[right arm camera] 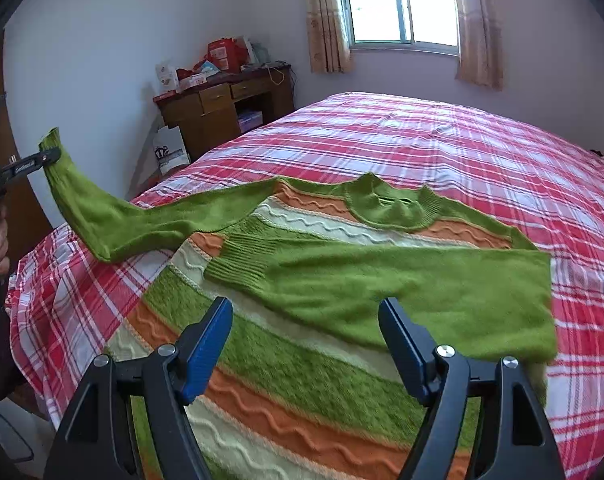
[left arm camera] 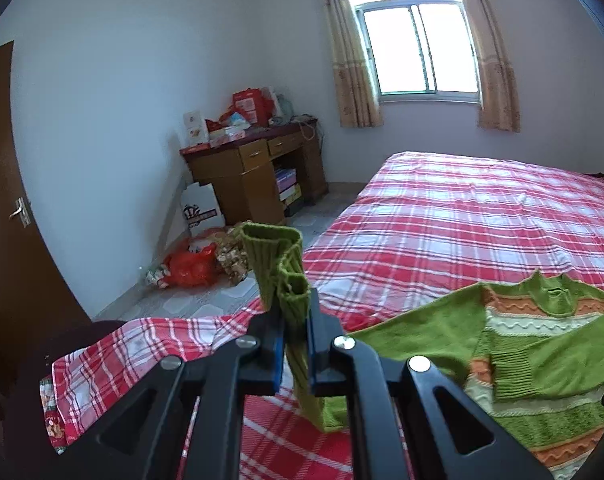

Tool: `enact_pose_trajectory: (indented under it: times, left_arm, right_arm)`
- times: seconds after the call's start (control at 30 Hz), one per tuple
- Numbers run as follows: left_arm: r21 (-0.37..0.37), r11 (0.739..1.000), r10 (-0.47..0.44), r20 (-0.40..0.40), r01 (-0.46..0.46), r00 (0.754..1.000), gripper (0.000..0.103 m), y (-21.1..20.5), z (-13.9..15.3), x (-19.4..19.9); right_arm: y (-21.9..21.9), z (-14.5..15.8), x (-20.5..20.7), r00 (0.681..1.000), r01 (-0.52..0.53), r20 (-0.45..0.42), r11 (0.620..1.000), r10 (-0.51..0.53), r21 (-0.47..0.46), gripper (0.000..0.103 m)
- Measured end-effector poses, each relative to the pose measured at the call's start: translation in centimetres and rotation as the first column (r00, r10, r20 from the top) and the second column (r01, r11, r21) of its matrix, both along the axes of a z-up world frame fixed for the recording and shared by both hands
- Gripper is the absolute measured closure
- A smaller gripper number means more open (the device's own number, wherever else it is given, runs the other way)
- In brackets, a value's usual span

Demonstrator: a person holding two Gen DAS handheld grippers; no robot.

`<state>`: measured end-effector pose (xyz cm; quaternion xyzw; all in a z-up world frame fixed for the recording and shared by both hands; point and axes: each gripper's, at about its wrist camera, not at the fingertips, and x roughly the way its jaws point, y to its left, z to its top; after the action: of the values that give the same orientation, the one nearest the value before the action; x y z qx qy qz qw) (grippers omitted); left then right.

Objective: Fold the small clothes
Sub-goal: 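Lift the cuff with the left tool and fold the sleeve across the body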

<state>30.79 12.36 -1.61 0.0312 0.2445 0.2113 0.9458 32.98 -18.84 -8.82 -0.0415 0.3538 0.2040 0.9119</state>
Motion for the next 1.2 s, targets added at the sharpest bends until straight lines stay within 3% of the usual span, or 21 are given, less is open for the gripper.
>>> enact_pose_trajectory:
  times: [0.73, 0.97, 1.2]
  left_arm:
    - [-0.013, 0.988, -0.156, 0.004, 0.156, 0.988, 0.095, -11.0, 3.4, 4.6]
    - [-0.056, 0.969, -0.238, 0.026, 0.239, 0.971, 0.095, -15.5, 5.3, 5.7]
    - [-0.09, 0.945, -0.313, 0.03, 0.314, 0.949, 0.095, -20.6, 5.0, 6.9]
  right_arm:
    - [-7.8, -0.2, -3.3, 0.996, 0.084, -0.004, 0.995, -0.084, 0.055, 0.026]
    - [-9.5, -0.8, -3.7, 0.993, 0.122, -0.013, 0.99, -0.121, 0.068, 0.026]
    - [-10.3, -2.1, -4.2, 0.992, 0.126, -0.035, 0.99, -0.124, 0.062, 0.026]
